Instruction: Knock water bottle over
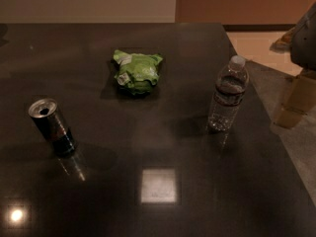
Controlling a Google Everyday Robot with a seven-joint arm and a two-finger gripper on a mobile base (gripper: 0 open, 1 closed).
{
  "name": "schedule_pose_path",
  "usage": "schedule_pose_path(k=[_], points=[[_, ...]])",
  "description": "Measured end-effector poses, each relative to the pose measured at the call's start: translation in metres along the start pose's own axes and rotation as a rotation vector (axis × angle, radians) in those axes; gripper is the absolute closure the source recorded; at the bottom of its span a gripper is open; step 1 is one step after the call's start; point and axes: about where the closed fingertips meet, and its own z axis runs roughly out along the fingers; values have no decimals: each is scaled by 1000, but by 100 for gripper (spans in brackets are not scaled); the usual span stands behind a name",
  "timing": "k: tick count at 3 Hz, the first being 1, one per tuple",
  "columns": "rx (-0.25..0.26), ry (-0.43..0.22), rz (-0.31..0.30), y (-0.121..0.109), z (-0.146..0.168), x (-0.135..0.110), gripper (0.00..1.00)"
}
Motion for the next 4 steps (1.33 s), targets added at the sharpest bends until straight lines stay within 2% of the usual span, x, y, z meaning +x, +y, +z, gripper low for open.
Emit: schedule_pose_path(k=[2, 3, 4], points=[[-7, -12, -6, -3, 2, -2, 0], [-14, -55, -7, -16, 8, -9, 0], [-27, -120, 19, -33, 19, -17, 0]])
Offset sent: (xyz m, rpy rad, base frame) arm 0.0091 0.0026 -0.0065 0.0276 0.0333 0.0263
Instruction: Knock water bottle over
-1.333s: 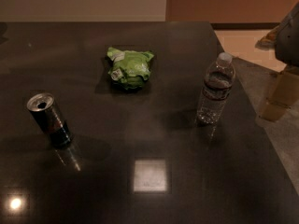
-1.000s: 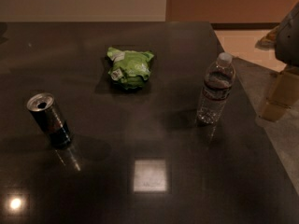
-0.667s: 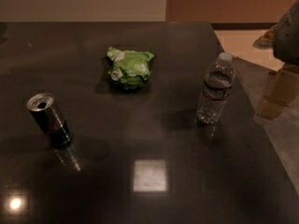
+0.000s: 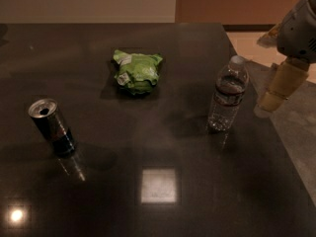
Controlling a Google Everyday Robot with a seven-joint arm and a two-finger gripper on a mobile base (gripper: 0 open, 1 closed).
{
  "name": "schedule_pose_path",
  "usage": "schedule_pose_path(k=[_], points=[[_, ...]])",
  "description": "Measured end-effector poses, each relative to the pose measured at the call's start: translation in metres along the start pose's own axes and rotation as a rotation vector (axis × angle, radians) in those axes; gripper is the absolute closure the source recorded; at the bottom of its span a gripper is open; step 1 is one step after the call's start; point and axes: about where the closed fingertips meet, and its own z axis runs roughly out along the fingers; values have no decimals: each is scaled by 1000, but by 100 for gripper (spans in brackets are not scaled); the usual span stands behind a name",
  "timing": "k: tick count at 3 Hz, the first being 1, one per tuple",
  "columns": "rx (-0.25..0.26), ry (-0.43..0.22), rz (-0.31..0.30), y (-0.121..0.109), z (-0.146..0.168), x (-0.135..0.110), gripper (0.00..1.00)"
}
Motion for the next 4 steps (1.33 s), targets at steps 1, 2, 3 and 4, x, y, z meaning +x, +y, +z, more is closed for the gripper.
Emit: schedule_pose_path(k=[1, 2, 3, 4], points=[[-39, -85, 30, -7, 12, -11, 0], [-92, -169, 44, -4, 23, -23, 0], [-116, -238, 43, -1, 28, -27, 0], [-111, -308, 16, 2, 30, -29, 0]])
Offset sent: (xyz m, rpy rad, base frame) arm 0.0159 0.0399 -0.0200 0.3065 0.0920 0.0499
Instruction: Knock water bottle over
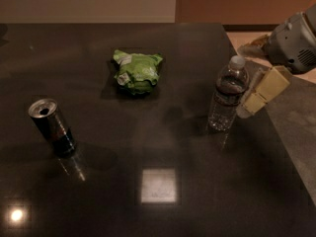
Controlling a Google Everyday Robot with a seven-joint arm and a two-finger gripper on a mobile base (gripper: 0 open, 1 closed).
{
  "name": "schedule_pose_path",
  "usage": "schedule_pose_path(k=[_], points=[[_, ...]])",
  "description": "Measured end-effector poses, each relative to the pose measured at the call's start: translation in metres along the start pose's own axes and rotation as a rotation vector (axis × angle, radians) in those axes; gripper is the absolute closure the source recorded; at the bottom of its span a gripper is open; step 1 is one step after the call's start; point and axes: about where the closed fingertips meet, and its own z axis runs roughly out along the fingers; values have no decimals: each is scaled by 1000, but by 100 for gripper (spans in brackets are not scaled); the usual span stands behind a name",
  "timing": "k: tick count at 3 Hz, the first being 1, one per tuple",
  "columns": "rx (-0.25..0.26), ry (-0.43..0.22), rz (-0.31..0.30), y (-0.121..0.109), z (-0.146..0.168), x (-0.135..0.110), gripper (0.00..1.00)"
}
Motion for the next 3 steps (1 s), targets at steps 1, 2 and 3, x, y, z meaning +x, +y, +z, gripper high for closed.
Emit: schedule_pose_path(k=[1, 2, 3], points=[[7, -44, -32, 1, 5, -1, 18], [10, -71, -46, 0, 8, -1, 41], [7, -92, -43, -1, 8, -2, 65]])
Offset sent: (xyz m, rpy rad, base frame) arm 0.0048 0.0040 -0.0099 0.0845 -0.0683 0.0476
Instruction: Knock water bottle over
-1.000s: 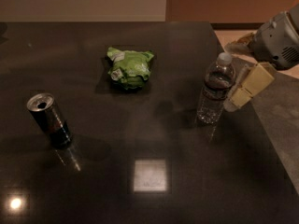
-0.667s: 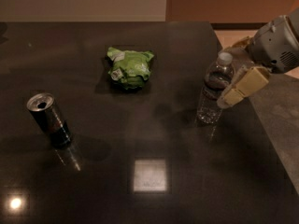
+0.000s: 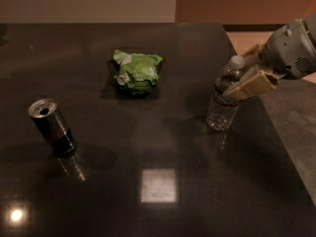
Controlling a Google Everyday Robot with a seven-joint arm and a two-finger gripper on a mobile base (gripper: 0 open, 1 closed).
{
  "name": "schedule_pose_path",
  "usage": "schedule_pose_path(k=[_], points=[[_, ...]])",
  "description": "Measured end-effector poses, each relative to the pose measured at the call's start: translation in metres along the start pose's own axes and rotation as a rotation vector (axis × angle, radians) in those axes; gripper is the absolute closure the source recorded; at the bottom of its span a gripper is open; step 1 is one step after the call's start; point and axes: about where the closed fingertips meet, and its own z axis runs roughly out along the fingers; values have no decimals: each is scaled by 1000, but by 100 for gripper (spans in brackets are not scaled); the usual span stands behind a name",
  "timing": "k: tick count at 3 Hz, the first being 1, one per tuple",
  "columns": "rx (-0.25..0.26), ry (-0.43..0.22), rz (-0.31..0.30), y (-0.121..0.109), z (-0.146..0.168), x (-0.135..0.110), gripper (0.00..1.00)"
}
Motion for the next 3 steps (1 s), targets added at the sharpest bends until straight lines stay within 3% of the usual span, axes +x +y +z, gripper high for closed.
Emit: schedule_pose_path(k=[1, 2, 3], points=[[-3, 36, 9, -4, -11, -8, 88], [-11, 143, -23, -2, -24, -24, 100], [-49, 291, -106, 9, -24, -32, 100]])
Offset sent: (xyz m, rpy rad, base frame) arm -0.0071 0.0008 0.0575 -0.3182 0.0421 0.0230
